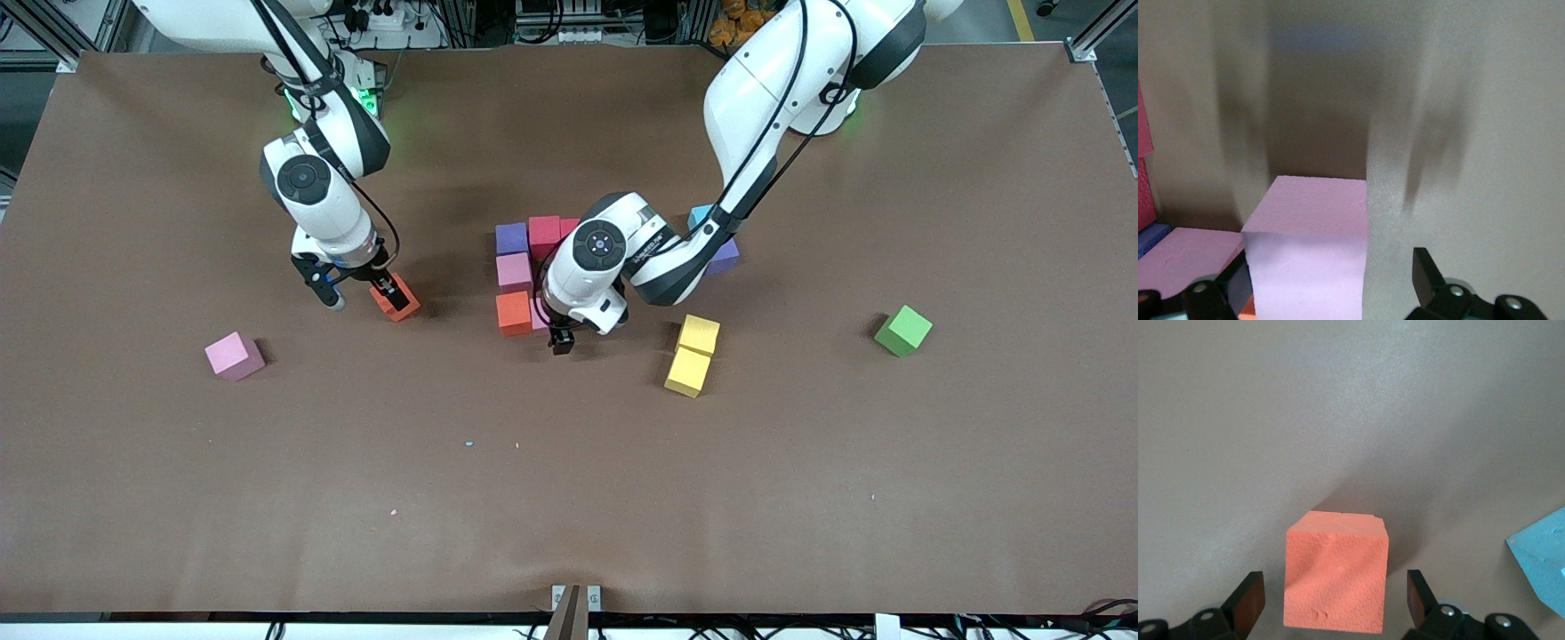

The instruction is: Arrange 11 blocks into digit 3

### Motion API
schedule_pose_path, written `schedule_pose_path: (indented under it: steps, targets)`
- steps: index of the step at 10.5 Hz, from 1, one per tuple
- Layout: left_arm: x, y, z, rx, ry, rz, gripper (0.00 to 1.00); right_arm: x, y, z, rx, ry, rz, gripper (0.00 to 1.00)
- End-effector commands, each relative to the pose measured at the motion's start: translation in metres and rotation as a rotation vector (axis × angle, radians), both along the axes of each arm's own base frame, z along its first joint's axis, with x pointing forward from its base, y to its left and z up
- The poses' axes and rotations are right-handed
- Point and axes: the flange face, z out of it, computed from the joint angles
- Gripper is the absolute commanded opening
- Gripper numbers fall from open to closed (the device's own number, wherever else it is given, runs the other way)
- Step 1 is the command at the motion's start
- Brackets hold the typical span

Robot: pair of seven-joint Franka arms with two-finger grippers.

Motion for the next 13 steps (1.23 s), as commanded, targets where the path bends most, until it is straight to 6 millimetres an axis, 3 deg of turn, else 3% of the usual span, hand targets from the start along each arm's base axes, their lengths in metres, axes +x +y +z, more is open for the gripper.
schedule_pose_path:
  steps: [1, 4, 5, 6, 7, 8, 11, 13]
  targets:
    - [-0.007, 0.001, 0.002, 0.022, -0.003, -0.012, 1.0, -0.001, -0.003, -0.009, -0.001, -0.017, 0.013, 0.94]
    - [-0.014, -0.003, 0.0, 0.024, 0.008, -0.009, 1.0, -0.002, -0.008, -0.023, -0.003, -0.011, 0.034, 0.78]
    - [-0.015, -0.005, 0.0, 0.022, 0.009, -0.009, 1.0, 0.0, -0.011, -0.026, -0.011, -0.01, 0.041, 0.57]
    - [-0.016, -0.006, 0.001, 0.021, 0.008, -0.01, 1.0, 0.0, -0.01, -0.027, -0.017, -0.014, 0.059, 0.29]
    - [-0.018, -0.007, 0.0, 0.021, 0.012, -0.01, 1.0, 0.0, -0.009, -0.028, -0.029, -0.016, 0.091, 0.11]
    - [-0.019, -0.008, 0.001, 0.018, 0.013, -0.012, 1.0, 0.004, -0.006, -0.026, -0.044, -0.026, 0.127, 0.0]
    - [-0.024, -0.013, 0.003, 0.013, 0.016, -0.018, 1.0, 0.038, 0.009, 0.003, -0.055, -0.098, 0.265, 0.0]
    - [-0.024, -0.014, 0.007, 0.009, 0.012, -0.019, 1.0, 0.07, 0.033, 0.023, -0.089, -0.09, 0.333, 0.0]
